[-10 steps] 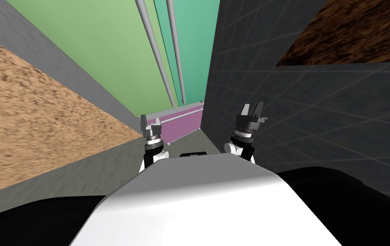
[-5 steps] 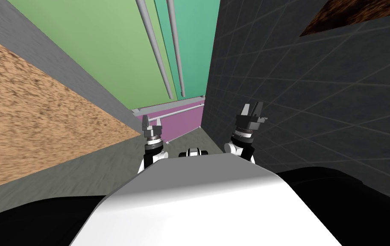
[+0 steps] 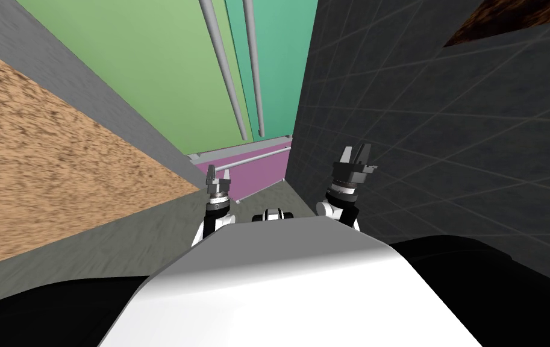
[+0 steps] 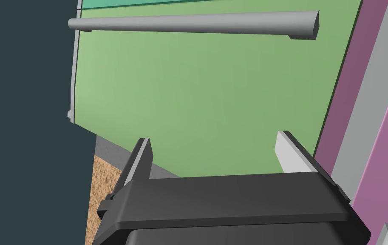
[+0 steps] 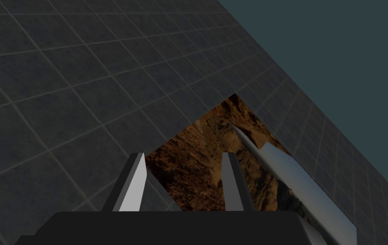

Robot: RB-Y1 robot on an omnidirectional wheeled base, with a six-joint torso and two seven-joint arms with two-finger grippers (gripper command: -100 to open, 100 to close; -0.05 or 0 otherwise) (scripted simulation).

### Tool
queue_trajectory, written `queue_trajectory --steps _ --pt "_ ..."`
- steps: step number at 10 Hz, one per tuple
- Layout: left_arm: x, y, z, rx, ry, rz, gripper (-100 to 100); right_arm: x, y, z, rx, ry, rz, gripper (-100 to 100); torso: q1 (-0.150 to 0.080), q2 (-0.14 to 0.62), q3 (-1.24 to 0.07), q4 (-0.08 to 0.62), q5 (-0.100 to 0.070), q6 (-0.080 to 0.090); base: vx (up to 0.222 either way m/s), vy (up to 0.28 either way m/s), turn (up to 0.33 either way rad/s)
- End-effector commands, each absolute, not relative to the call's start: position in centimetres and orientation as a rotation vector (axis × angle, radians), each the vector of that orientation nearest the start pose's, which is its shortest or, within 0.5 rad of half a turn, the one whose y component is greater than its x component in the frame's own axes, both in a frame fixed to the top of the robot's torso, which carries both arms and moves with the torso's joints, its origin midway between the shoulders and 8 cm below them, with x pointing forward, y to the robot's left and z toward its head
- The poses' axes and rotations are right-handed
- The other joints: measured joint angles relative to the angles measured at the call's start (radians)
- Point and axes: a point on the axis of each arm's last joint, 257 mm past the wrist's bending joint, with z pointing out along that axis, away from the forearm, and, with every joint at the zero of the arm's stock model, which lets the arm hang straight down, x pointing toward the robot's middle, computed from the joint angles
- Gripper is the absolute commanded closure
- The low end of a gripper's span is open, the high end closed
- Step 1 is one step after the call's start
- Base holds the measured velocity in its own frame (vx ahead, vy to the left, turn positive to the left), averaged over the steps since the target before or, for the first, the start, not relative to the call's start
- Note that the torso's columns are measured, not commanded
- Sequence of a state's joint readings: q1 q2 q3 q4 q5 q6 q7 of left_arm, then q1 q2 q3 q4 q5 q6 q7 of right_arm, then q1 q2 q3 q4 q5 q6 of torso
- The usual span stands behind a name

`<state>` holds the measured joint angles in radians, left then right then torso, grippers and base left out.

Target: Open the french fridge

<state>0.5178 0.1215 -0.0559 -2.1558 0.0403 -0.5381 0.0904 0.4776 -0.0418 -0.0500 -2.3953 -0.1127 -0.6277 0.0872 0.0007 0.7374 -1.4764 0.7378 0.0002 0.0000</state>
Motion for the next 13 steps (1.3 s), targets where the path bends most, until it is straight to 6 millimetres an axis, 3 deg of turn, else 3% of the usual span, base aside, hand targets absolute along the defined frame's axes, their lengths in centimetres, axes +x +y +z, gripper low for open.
queue_trajectory --steps 1,13 --pt "36.9 26.7 -5.3 -0.758 0.775 -1.425 -100 28.8 -28.9 10.2 0.449 0.411 1.305 0 -0.001 0.0 0.0 0.0 0.0 0.0 0.07 0.057 0.024" --pt "40.0 30.0 -13.8 -0.926 0.839 -1.384 -100 28.8 -28.9 10.2 0.449 0.411 1.305 0 0.001 0.0 0.0 0.0 0.0 0.0 0.061 0.073 0.024"
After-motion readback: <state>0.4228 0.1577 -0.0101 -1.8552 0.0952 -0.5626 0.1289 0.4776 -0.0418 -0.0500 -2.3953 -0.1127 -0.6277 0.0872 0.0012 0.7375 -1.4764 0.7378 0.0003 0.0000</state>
